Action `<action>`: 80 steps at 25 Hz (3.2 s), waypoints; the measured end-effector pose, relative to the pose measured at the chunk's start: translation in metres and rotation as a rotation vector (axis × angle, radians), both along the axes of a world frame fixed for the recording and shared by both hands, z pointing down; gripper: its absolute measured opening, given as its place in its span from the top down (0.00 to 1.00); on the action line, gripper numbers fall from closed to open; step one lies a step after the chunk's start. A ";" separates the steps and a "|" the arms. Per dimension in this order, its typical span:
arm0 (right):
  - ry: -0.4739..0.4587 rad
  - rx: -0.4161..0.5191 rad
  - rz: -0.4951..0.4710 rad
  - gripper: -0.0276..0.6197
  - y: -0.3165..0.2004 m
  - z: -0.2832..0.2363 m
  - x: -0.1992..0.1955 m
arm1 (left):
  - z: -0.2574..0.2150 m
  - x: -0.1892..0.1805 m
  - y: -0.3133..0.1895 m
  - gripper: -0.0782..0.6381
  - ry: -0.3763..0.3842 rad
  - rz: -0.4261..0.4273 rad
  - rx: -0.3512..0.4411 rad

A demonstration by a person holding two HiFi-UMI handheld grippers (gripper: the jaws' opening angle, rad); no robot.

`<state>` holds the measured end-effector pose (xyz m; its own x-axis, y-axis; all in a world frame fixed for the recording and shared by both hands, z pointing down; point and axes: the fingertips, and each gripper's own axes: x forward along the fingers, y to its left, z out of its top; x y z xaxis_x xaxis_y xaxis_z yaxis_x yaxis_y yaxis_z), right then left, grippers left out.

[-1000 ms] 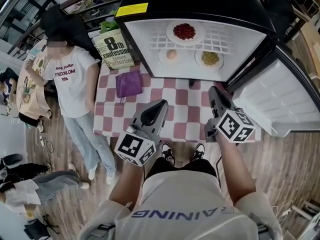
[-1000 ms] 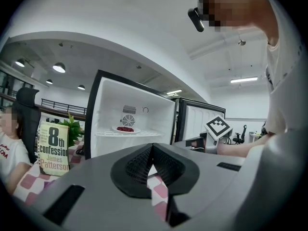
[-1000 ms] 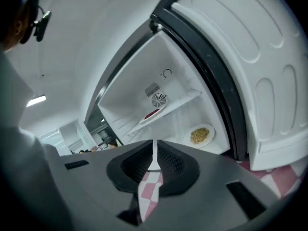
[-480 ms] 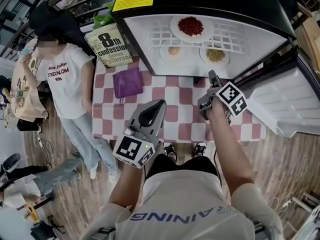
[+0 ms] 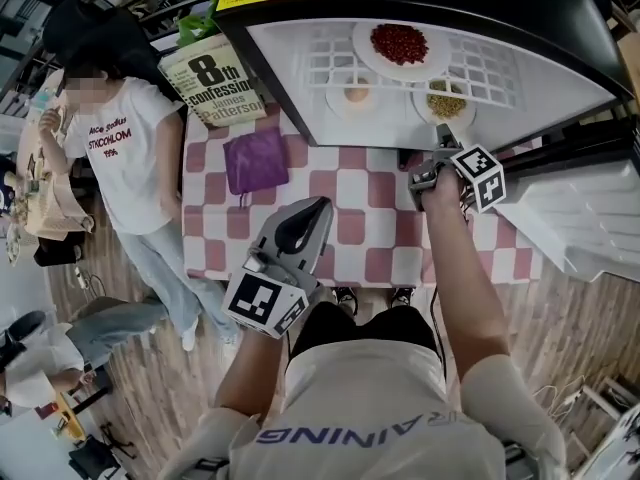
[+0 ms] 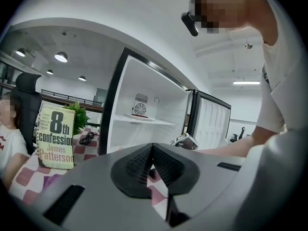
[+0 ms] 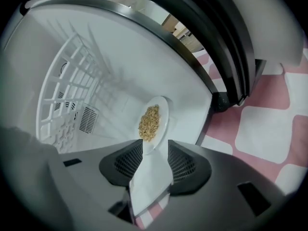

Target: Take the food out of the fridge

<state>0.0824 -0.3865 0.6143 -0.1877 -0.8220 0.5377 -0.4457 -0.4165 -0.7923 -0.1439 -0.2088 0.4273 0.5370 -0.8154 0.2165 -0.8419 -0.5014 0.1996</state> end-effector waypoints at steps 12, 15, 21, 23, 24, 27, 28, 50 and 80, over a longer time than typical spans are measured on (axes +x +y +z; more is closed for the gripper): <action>-0.090 -0.003 0.074 0.72 -0.025 0.000 0.005 | 0.004 -0.001 0.001 0.88 -0.001 -0.007 -0.025; -0.148 0.001 0.096 0.72 -0.028 0.002 0.006 | 0.004 0.000 0.003 0.88 0.000 -0.006 -0.028; -0.176 0.049 0.109 0.72 -0.034 -0.001 0.005 | 0.007 -0.002 0.007 0.88 0.003 -0.010 -0.033; -0.204 0.064 0.124 0.72 -0.036 0.000 0.004 | 0.008 -0.002 0.008 0.88 0.000 -0.009 -0.037; -0.214 0.066 0.130 0.72 -0.036 0.000 0.004 | 0.009 -0.003 0.009 0.88 -0.003 -0.009 -0.038; -0.209 0.059 0.150 0.73 -0.037 0.002 0.005 | 0.010 -0.004 0.011 0.88 -0.008 -0.011 -0.042; -0.203 0.051 0.159 0.76 -0.036 0.004 0.006 | 0.010 -0.004 0.011 0.88 -0.008 -0.010 -0.042; -0.344 0.237 0.140 0.91 0.001 -0.046 -0.003 | -0.004 0.010 0.028 0.88 -0.019 0.018 -0.017; -0.395 0.090 -0.168 0.91 0.266 -0.005 0.089 | -0.027 0.149 0.068 0.88 -0.012 0.260 0.029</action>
